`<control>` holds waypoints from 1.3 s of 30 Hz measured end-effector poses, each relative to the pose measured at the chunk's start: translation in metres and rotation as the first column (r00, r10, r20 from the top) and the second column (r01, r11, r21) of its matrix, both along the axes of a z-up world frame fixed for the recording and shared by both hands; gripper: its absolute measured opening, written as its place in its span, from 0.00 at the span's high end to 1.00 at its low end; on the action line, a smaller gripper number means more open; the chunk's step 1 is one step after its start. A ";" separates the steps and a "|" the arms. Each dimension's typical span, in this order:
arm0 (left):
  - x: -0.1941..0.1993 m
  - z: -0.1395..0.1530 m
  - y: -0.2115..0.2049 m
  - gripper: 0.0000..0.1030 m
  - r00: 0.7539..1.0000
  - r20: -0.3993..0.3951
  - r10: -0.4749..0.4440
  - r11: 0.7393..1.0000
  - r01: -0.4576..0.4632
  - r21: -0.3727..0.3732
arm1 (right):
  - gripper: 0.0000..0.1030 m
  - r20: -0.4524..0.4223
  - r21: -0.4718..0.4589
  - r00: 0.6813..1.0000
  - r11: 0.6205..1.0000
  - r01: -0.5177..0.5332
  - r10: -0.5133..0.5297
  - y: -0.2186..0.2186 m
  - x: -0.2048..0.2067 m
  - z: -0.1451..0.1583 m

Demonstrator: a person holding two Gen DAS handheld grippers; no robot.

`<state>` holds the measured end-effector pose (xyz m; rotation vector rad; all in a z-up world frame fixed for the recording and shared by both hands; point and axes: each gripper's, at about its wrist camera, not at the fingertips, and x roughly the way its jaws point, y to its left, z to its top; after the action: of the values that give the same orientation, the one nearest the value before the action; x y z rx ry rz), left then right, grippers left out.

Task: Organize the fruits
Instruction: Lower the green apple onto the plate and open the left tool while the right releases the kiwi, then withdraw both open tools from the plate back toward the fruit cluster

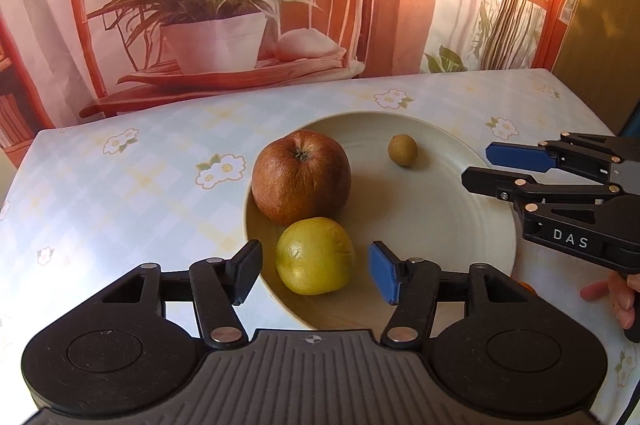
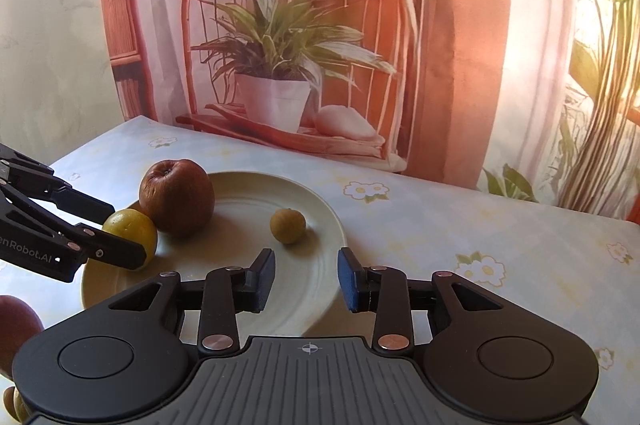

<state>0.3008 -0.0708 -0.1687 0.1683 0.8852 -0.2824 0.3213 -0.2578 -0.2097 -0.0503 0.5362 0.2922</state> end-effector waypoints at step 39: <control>-0.180 0.026 0.062 0.36 0.988 0.128 0.091 0.984 -0.069 -0.164 | 0.67 0.060 0.131 0.993 0.987 0.090 -0.099 0.021 -0.213 0.002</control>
<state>0.1205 -0.0090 -0.1425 0.0035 0.7300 -0.2622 0.1080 -0.2371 -0.2072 0.0895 0.4514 0.2312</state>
